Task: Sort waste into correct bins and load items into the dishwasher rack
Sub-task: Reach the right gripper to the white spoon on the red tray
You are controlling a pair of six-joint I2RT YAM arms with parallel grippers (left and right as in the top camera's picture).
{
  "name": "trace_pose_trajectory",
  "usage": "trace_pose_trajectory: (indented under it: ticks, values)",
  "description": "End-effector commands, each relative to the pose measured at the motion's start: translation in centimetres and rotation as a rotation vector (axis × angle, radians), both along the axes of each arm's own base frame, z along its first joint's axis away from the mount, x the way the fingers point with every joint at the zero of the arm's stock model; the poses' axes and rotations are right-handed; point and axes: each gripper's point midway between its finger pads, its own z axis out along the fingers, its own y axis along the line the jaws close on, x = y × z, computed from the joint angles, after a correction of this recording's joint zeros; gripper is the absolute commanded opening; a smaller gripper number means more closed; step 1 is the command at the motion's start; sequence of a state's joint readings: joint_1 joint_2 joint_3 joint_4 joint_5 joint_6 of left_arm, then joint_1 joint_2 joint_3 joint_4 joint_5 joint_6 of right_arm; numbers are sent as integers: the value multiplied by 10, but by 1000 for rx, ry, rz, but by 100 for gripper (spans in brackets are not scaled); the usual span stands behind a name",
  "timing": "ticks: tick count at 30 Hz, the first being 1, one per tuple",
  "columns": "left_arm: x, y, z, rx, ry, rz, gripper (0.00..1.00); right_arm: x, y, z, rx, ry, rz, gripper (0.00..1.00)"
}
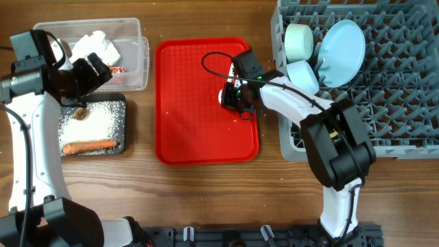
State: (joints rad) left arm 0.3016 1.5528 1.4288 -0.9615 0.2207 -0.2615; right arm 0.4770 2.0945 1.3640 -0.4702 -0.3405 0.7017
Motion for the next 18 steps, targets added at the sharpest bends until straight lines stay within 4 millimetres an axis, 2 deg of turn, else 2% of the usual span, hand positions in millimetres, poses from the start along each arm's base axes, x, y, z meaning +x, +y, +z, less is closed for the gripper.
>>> trace_pose_trajectory:
  ticks: [1,3,4,5,6,7,11,14,18]
  values:
    - [0,3,1,2,-3,15,100,2,0,-1,-15,-15,20,12]
    - [0,3,1,2,-3,15,100,7,-4,11,-32,-47,3,29]
    - [0,3,1,2,-3,15,100,10,-7,18,-48,-69,-10,45]
    - [0,3,1,2,-3,15,100,12,-12,25,-69,-89,-27,54]
    - [0,3,1,2,-3,15,100,17,-21,30,-110,-107,-79,69]
    - [0,3,1,2,-3,15,100,18,-24,30,-122,-113,-94,75]
    - [0,3,1,2,-3,15,100,30,-36,26,-184,-147,-188,81]
    - [0,3,1,2,-3,15,100,40,-25,23,-159,-187,-209,74]
    - [0,3,1,3,-3,15,100,33,-13,4,-177,-166,-198,68]
